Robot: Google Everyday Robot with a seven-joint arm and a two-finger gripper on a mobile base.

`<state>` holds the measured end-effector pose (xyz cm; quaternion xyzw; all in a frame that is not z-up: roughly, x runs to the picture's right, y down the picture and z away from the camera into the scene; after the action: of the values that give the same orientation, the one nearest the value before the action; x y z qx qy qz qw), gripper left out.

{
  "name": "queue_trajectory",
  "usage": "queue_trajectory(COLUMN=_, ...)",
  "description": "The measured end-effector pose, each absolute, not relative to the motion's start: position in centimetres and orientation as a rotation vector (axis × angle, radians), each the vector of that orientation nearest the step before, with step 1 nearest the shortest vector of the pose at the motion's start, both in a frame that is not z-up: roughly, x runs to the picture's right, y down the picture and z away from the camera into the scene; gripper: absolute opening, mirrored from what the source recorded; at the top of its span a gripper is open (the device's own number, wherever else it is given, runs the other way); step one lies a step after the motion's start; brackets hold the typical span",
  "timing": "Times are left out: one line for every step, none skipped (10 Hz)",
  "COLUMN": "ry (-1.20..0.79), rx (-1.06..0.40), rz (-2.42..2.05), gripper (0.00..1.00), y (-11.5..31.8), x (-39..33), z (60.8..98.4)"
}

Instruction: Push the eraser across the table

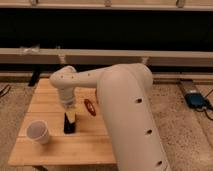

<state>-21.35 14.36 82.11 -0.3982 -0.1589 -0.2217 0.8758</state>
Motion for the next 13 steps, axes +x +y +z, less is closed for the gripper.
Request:
queue_trajectory(ry=-0.335, rx=-0.833, rz=-0.467, gripper=0.66, y=14.3, x=-21.6, z=82.2)
queue_trajectory(ry=-0.339, rx=-0.834, rz=-0.472, gripper=0.66, y=14.3, x=-22.0, z=82.4)
queue_trajectory(ry=-0.337, rx=-0.835, rz=-0.473, gripper=0.66, y=14.2, x=-22.1, z=82.7)
queue_trajectory(ry=-0.336, rx=-0.837, rz=-0.474, gripper=0.66, y=14.1, x=-22.2, z=83.0)
queue_trajectory(ry=-0.334, rx=-0.839, rz=-0.475, gripper=0.66, y=14.1, x=-22.3, z=83.4)
queue_trajectory(ry=-0.332, rx=-0.842, rz=-0.479, gripper=0.66, y=14.1, x=-22.5, z=83.8)
queue_trajectory(ry=-0.329, rx=-0.846, rz=-0.484, gripper=0.66, y=14.3, x=-22.7, z=84.1)
queue_trajectory(ry=-0.324, rx=-0.852, rz=-0.489, gripper=0.66, y=14.5, x=-22.8, z=84.5)
queue_trajectory(ry=-0.318, rx=-0.858, rz=-0.492, gripper=0.66, y=14.8, x=-22.7, z=84.9)
queue_trajectory(ry=-0.312, rx=-0.863, rz=-0.495, gripper=0.66, y=15.1, x=-22.5, z=85.2)
queue_trajectory(ry=-0.308, rx=-0.868, rz=-0.498, gripper=0.66, y=15.4, x=-22.4, z=85.4)
queue_trajectory(ry=-0.303, rx=-0.870, rz=-0.500, gripper=0.66, y=15.6, x=-22.1, z=85.4)
queue_trajectory(ry=-0.298, rx=-0.874, rz=-0.501, gripper=0.66, y=15.8, x=-21.7, z=85.5)
